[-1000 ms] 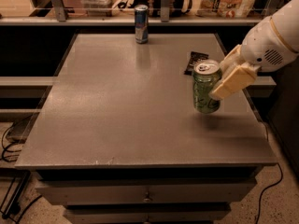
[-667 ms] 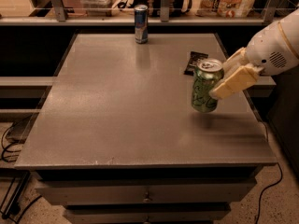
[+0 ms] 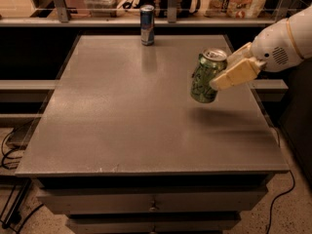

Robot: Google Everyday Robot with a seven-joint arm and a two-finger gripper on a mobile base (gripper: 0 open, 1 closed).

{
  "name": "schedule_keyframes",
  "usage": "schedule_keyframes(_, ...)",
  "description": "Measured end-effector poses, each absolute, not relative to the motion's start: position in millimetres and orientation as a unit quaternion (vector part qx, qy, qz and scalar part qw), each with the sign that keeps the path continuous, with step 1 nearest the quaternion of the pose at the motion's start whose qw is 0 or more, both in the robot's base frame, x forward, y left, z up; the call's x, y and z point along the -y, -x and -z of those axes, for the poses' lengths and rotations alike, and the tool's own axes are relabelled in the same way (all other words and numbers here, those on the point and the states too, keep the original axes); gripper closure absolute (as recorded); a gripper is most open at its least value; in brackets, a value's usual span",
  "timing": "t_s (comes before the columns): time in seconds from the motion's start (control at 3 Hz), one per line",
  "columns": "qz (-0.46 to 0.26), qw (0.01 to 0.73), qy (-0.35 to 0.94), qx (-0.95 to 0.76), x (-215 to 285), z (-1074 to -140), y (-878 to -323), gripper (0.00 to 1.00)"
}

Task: Move green can near redbull can

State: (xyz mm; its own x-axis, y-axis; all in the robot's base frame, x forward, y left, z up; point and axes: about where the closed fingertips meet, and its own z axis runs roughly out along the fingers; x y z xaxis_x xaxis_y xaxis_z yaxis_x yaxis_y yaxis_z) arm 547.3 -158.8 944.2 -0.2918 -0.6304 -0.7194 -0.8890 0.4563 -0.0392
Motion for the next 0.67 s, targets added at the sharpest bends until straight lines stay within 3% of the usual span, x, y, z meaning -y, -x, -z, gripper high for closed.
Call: schedule_keyframes(0.67, -0.124, 0.363, 0.395, -0.835, 153.3, -951.5, -625.6, 1.00)
